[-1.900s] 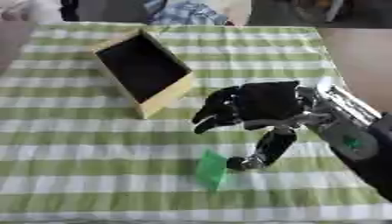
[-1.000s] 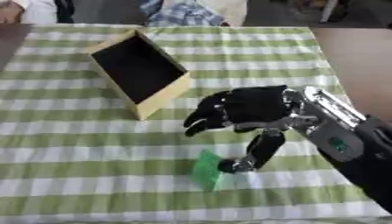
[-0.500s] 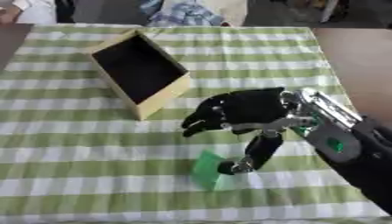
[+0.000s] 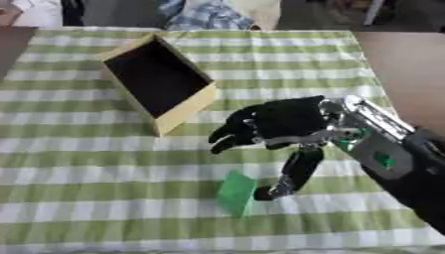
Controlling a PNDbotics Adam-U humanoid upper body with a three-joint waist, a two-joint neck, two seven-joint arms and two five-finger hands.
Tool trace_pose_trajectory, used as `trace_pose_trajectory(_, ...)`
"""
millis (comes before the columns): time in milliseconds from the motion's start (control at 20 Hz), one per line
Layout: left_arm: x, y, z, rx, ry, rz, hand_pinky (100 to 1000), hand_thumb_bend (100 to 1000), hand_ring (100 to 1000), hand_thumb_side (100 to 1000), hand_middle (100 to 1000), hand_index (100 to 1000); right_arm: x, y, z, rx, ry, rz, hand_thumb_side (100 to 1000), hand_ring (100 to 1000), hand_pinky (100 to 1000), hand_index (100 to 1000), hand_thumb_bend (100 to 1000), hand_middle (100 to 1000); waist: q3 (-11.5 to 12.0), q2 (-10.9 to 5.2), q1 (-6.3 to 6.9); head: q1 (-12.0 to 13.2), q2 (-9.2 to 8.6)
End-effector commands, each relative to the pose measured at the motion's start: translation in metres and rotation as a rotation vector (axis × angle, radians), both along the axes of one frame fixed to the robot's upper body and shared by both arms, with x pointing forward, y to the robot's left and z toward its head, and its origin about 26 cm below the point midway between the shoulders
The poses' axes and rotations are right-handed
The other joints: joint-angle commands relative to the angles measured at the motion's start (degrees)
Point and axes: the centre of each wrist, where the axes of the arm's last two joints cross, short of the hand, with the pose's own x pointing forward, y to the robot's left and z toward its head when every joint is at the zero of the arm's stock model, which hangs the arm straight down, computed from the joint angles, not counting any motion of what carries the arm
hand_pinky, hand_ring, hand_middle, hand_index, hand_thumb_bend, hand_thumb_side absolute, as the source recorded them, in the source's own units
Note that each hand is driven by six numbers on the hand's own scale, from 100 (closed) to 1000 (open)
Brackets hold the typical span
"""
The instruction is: Pick up objects on the table and place them in the box.
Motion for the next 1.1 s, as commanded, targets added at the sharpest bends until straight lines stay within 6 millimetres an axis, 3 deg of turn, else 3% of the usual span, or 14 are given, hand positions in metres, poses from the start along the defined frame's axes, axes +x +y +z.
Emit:
trace_pose_trajectory(50,-0.002,0.003,0.006,0.023,-0.026,0.005,529,100,634,565,583,718,0.002,-0.007,0.009,-0.177,-0.027,0.115,471,901,940,971,403,934,-0.09,-0.63,0.0,-0.13,0.38)
trace_pose_trajectory(1100,-0.002,0.004,0.006,0.038,-0.027,0.007,527,100,635,566,582,716,0.005,-0.006,-0.018,-0.14,0.01,0.131,445,867,905,1000,293,909,0.41,0.13,0.09,-1.1,0.38)
